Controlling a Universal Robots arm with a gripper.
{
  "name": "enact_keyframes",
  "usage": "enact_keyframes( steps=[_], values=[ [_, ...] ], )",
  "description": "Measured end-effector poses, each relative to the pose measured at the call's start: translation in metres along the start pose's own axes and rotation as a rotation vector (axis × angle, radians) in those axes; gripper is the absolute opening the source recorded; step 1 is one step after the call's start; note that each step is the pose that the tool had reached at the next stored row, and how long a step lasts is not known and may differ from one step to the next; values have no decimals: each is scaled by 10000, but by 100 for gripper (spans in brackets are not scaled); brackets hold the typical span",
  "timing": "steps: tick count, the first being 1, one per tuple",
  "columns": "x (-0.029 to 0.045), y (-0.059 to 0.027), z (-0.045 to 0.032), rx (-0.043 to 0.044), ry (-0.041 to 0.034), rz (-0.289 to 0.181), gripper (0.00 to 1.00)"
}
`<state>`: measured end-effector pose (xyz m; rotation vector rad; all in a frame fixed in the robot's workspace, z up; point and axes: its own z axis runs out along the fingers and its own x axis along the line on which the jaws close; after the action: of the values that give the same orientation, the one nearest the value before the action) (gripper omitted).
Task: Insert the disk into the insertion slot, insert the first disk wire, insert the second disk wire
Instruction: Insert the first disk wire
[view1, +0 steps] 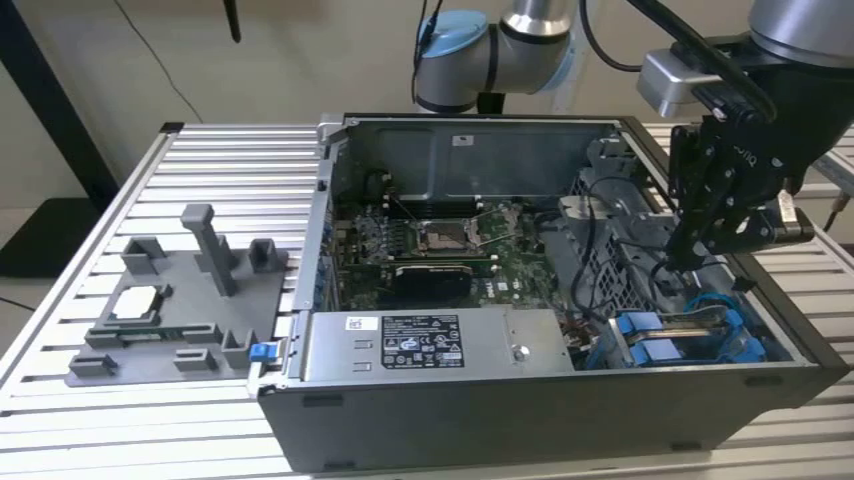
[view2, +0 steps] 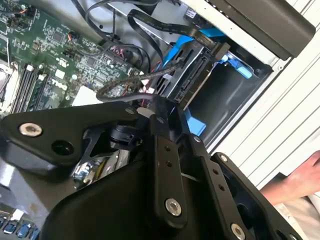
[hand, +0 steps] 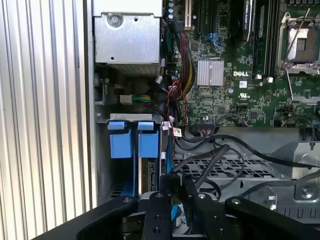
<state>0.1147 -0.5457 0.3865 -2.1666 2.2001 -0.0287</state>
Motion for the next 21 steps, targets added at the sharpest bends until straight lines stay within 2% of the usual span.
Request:
enact_keyframes(
  steps=[16, 21],
  values=[
    [1, -2, 2, -1, -43, 1, 0],
    [35, -58, 30, -37, -44, 4, 0]
  ],
)
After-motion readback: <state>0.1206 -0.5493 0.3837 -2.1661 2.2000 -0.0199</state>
